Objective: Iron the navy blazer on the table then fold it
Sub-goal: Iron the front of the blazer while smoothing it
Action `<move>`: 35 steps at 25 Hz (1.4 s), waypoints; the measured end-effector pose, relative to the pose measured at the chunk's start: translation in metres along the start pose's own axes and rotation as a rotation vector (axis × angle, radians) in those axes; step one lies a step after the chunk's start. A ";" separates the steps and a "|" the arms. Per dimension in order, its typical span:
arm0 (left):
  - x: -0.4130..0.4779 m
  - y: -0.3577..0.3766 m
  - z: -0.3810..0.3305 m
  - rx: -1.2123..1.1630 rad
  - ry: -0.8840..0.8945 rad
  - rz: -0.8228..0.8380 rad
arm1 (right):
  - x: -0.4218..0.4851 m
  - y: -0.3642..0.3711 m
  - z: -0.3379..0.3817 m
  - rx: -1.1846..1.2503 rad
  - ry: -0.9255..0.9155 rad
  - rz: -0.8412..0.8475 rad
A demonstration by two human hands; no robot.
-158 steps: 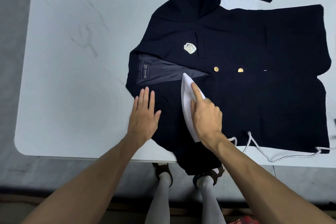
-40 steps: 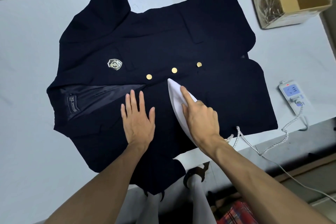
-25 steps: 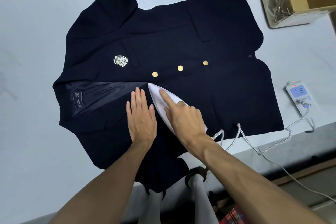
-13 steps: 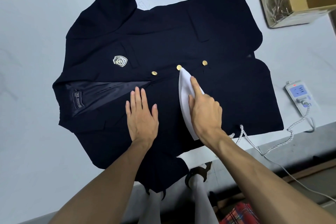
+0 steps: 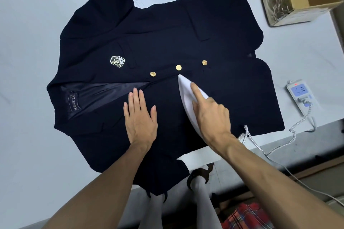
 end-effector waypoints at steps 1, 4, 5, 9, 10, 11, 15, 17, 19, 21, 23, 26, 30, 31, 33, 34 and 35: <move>0.000 0.000 0.000 -0.005 0.003 0.003 | 0.000 -0.001 -0.012 0.044 0.024 0.008; -0.001 0.000 -0.002 -0.010 0.009 -0.001 | 0.001 -0.011 -0.048 0.098 0.113 -0.053; -0.001 0.000 -0.002 -0.010 0.011 -0.002 | 0.001 -0.012 -0.058 0.115 0.143 -0.054; -0.001 -0.003 -0.001 0.020 0.002 -0.017 | -0.002 -0.016 -0.074 0.244 0.195 -0.030; -0.001 -0.005 -0.004 0.027 0.010 -0.027 | -0.003 -0.017 -0.065 0.264 0.163 -0.024; -0.003 -0.007 -0.010 0.033 0.038 -0.038 | -0.005 -0.016 -0.050 0.268 0.115 -0.008; -0.023 -0.001 -0.046 -0.006 0.141 -0.040 | -0.014 0.000 0.013 0.171 -0.070 0.051; -0.026 0.009 -0.049 0.013 0.120 -0.006 | -0.013 0.002 0.010 0.143 -0.061 0.035; -0.023 0.014 -0.046 0.054 0.112 0.028 | -0.010 0.001 -0.010 0.108 -0.035 0.010; -0.023 0.013 -0.047 0.079 0.118 0.030 | -0.006 -0.005 -0.043 0.107 0.020 -0.029; -0.025 0.013 -0.050 0.085 0.125 0.028 | -0.003 -0.010 -0.085 0.156 0.116 -0.049; -0.025 0.014 -0.048 0.108 0.114 0.024 | 0.000 -0.014 -0.134 0.219 0.214 -0.061; -0.036 0.007 -0.072 0.105 0.181 -0.005 | -0.005 -0.014 -0.137 0.295 0.183 -0.068; -0.044 0.009 -0.088 0.085 0.228 -0.003 | -0.010 -0.015 -0.130 0.310 0.166 -0.068; -0.059 0.020 -0.114 0.096 0.275 0.037 | -0.021 -0.011 -0.110 0.295 0.102 -0.037; -0.063 0.028 -0.118 0.131 0.274 0.067 | -0.028 -0.006 -0.101 0.267 0.074 -0.021; -0.064 0.034 -0.119 0.175 0.264 0.083 | -0.032 -0.002 -0.095 0.228 0.055 -0.009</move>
Point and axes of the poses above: each hand's wrist, its own x-axis towards the middle knuckle, its own y-axis out of the palm, z = x × y, the point moved 8 cm from there along x, towards the middle knuckle, and after that the axes turned 10 degrees about -y, right-handed, at the moved point
